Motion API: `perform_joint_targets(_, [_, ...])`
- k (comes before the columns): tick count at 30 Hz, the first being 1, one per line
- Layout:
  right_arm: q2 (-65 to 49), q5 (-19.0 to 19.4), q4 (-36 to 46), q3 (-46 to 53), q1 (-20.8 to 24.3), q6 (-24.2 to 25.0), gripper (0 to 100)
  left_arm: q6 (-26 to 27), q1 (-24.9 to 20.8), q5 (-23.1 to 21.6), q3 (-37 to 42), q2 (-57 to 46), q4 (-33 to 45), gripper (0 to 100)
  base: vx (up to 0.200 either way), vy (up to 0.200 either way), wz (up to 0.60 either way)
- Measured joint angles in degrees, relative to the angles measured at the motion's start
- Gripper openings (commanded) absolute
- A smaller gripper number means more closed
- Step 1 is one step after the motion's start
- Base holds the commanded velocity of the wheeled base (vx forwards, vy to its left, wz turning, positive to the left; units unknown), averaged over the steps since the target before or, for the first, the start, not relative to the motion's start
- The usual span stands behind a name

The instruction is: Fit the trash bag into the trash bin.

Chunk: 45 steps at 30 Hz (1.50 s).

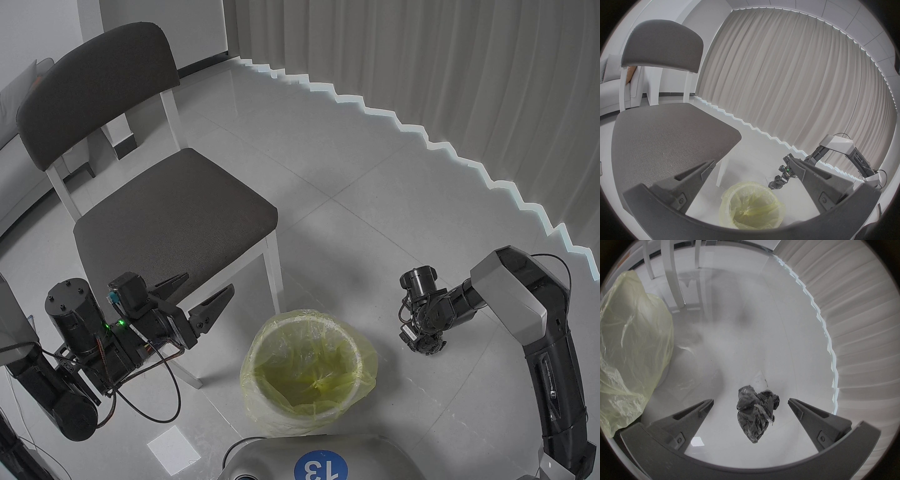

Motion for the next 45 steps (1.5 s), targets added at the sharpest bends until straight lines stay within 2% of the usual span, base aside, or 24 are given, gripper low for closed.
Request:
perform_joint_targets(8, [0.1, -0.6, 0.7, -0.7, -1.4, 1.0, 100, 0.0, 0.0, -0.2, 0.2, 0.2, -0.3, 100, 0.0, 0.0, 0.0])
perform_joint_targets(13, [0.0, -0.4, 0.7, -0.7, -1.5, 1.7, 100, -0.4, -0.2, -1.7, 0.9, -0.8, -0.5, 100, -0.2, 0.0, 0.0])
perform_joint_targets(17, [-0.1, -0.4, 0.7, -0.7, -1.6, 1.9, 100, -3.3, 0.0, -3.8, 1.4, -1.6, -0.5, 100, -0.2, 0.0, 0.0])
perform_joint_targets(21, [-0.1, -0.3, 0.6, -1.0, -1.6, 2.0, 100, -4.9, 0.1, -4.3, 1.5, -2.3, -0.6, 100, 0.0, 0.0, 0.0])
perform_joint_targets(36, [3.0, -0.3, 0.7, -8.9, -1.7, 2.8, 100, -4.4, -0.4, -4.4, 2.5, -3.5, -0.6, 100, 0.0, 0.0, 0.0])
perform_joint_targets(45, [6.7, -0.3, 0.6, -13.4, -2.7, 5.5, 100, -4.3, -0.7, -4.4, 3.1, -3.8, -0.6, 100, 0.0, 0.0, 0.0])
